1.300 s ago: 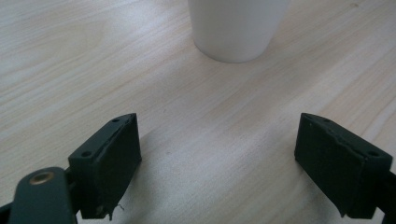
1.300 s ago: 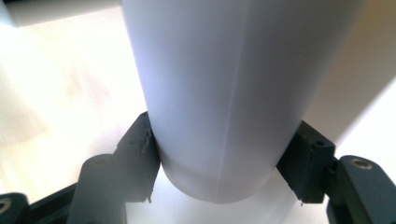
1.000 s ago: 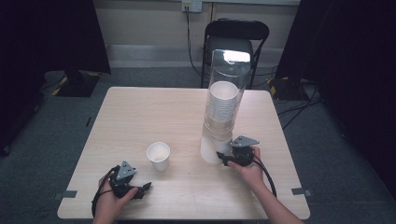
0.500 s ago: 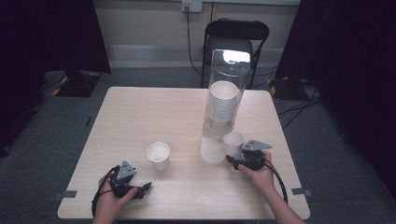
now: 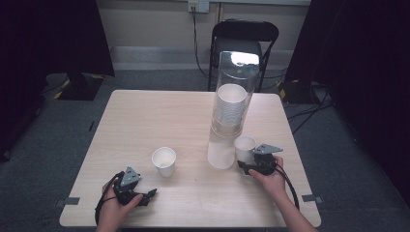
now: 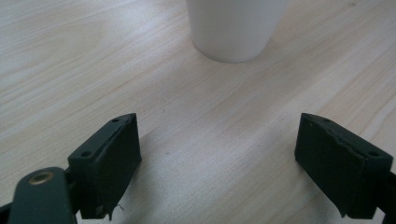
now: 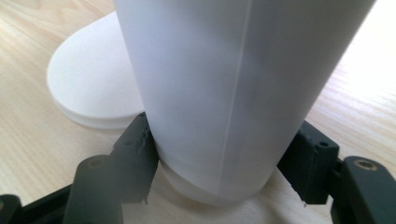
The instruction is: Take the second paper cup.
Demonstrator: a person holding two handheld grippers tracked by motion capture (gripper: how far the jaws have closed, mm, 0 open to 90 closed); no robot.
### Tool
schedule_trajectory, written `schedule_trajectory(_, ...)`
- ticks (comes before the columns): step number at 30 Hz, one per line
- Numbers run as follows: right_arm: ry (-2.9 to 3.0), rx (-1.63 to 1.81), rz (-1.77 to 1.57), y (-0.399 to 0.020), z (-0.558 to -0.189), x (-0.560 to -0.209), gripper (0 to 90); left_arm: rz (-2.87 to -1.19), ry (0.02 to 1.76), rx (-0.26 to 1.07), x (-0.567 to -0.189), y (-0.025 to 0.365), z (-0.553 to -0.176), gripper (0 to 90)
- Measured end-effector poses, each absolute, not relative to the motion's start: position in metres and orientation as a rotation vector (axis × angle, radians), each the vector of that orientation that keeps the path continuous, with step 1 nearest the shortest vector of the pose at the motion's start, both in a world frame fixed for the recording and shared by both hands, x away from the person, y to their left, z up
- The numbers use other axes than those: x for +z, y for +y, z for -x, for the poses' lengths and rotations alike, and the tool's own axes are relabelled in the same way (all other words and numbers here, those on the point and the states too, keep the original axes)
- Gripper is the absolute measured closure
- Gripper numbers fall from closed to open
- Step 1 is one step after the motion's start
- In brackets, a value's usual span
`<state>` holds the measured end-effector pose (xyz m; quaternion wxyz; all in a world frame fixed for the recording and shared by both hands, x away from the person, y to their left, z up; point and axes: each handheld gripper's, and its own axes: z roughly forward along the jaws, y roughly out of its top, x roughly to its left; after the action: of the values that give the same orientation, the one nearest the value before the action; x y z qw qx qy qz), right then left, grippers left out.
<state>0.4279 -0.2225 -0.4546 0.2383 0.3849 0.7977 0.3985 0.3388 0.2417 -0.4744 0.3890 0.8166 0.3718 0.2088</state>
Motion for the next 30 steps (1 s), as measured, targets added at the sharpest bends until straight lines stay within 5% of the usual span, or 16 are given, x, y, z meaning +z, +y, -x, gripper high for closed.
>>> schedule_trajectory(30, 2.103, 1.092, -1.128, -0.237, -0.432, -0.453, 21.7, -2.077, 0.945, 0.532, -0.474, 0.242, -0.339, 13.7)
